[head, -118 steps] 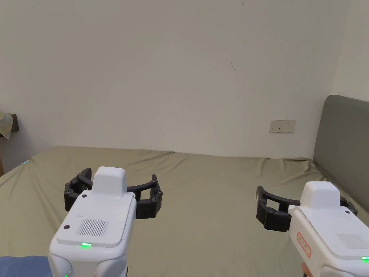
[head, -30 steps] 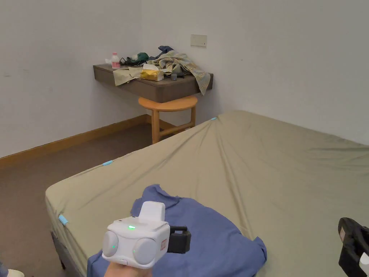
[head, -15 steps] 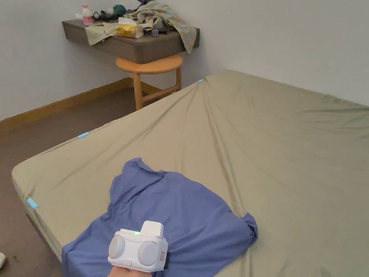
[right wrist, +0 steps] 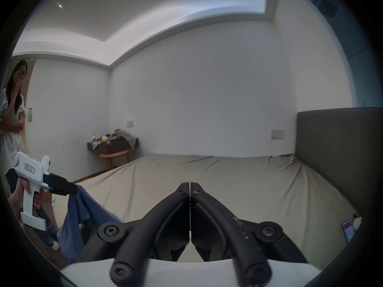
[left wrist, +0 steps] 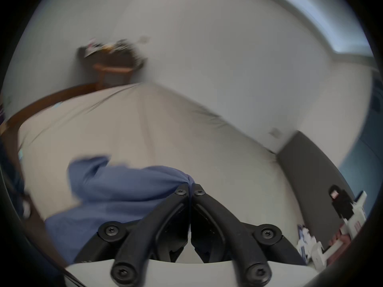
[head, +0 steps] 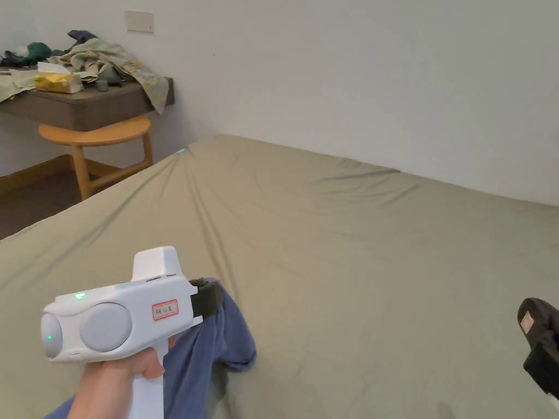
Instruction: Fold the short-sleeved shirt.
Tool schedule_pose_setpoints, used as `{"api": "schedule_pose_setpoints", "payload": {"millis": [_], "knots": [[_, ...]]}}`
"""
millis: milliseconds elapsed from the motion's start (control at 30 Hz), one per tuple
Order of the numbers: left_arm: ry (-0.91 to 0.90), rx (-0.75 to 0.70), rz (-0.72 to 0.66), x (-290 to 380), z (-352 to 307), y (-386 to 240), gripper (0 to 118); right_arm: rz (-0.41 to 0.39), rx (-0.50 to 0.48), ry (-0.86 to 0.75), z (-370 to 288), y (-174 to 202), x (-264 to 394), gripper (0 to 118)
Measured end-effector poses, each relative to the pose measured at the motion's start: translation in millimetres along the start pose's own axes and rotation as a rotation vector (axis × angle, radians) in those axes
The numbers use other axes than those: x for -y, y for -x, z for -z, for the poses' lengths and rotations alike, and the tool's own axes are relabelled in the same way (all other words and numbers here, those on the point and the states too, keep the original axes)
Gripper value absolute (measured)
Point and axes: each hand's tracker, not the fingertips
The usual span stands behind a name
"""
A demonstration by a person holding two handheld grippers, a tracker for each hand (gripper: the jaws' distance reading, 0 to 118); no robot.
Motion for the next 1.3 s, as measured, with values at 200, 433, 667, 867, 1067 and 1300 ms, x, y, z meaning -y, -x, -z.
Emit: {"api": "schedule_pose_setpoints", "payload": {"millis": [200, 433, 667, 867, 1067, 1300], "knots": [[0.097, 0.425, 0.254, 50, 26, -183, 0, -0.024, 0.183, -0.074, -92, -61, -13, 1], [0.445, 0.686, 0.581, 227, 66, -326, 0, -0.004, 0.38, -0.032, -175, -122, 7, 1], [0.763, 0.57, 0.773, 375, 108, -342, 4, 0.066, 0.456, 0.067, -203, -150, 51, 1], [0.485, 0.586, 0.655, 277, 86, -311, 112, 0.05, 0.417, 0.041, -192, -150, 55, 1], [-0.203, 0.265, 0.529, 130, -22, -215, 100, -0.064, 0.37, -0.15, -190, -115, 36, 1], [-0.471, -0.117, 0.418, 114, -109, -121, 22, -0.032, 0.3, -0.19, -171, -80, 41, 1]]}}
